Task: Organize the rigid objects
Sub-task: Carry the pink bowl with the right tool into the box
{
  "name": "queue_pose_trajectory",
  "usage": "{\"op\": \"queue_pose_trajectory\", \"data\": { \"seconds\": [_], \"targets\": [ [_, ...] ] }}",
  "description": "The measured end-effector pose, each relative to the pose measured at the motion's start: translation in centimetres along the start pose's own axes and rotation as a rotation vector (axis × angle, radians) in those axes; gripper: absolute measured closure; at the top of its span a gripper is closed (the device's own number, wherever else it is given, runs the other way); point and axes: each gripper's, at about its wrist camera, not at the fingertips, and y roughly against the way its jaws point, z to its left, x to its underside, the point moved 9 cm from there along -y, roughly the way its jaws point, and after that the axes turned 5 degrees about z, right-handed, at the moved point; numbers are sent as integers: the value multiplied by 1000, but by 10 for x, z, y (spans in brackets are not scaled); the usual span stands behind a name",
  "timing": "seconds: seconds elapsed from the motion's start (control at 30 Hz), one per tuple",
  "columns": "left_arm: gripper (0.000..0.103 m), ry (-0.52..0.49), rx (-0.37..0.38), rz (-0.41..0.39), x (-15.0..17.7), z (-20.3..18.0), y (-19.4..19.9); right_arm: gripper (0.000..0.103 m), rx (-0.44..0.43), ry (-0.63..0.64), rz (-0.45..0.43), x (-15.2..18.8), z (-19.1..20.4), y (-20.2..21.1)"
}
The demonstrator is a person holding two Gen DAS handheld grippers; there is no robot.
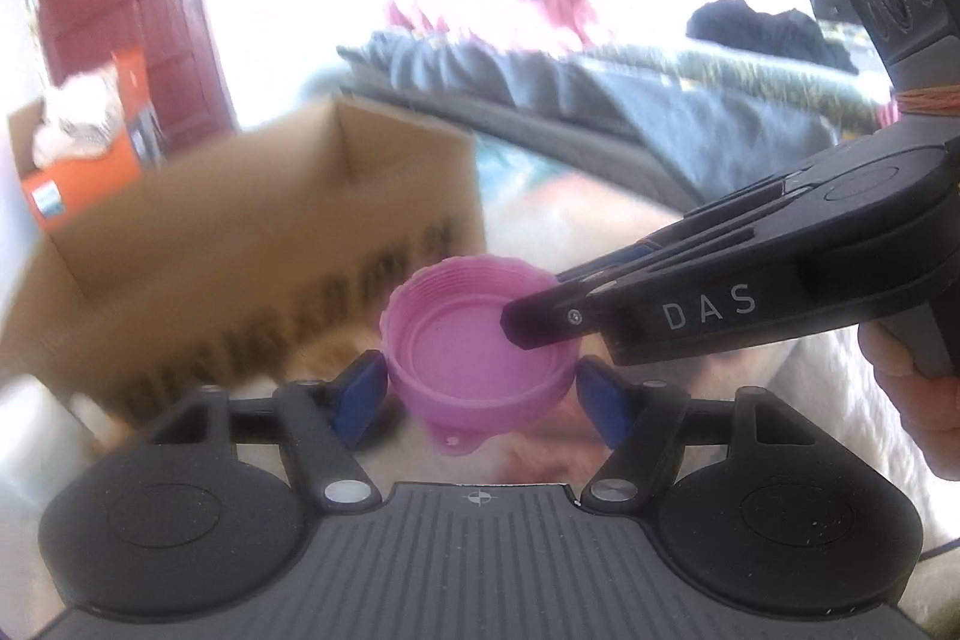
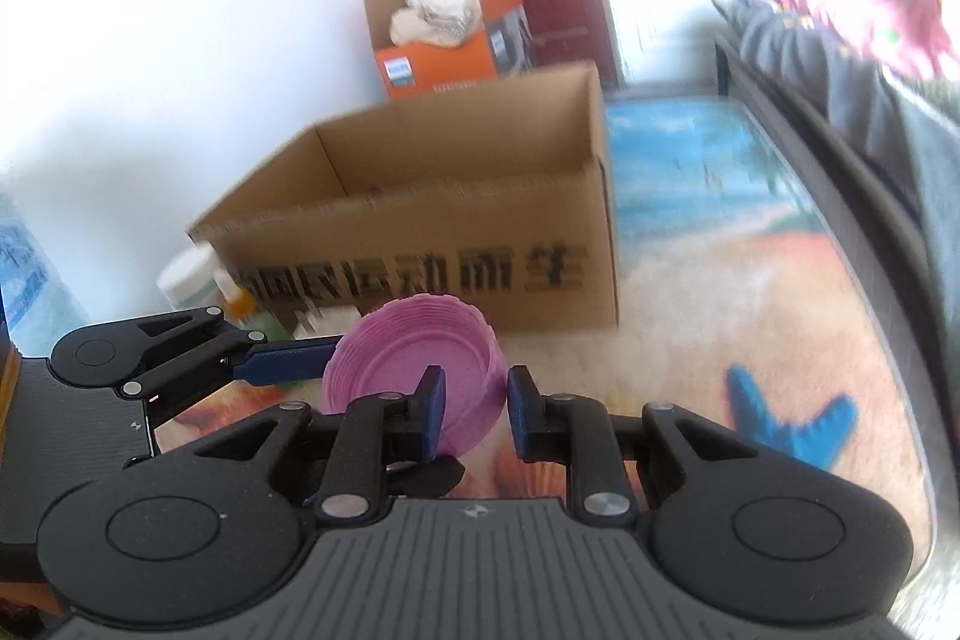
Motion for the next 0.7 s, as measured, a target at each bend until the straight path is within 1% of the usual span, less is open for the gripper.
{"op": "queue_pose_trajectory", "data": {
  "seconds": [0.13,0.23,0.33,0.4,0.47,0.53,0.7],
  "targets": [
    [33,-13,-62,-80,-30,20,23,78,-22,68,-94,-37,19,16],
    [32,-19,-112,-128,-53,38,36,78,-43,119,-148,-68,32,20],
    [32,-19,-156,-153,-75,60,42,78,-67,163,-181,-100,44,18],
    [33,-9,-168,-157,-88,78,41,78,-77,190,-187,-121,53,11],
    [33,14,-167,-141,-97,96,37,78,-92,203,-171,-139,59,-1],
    [33,36,-159,-113,-104,114,27,78,-105,206,-136,-154,63,-16],
    [33,112,-117,-2,-103,144,-6,78,-123,194,-8,-176,65,-63]
  ]
}}
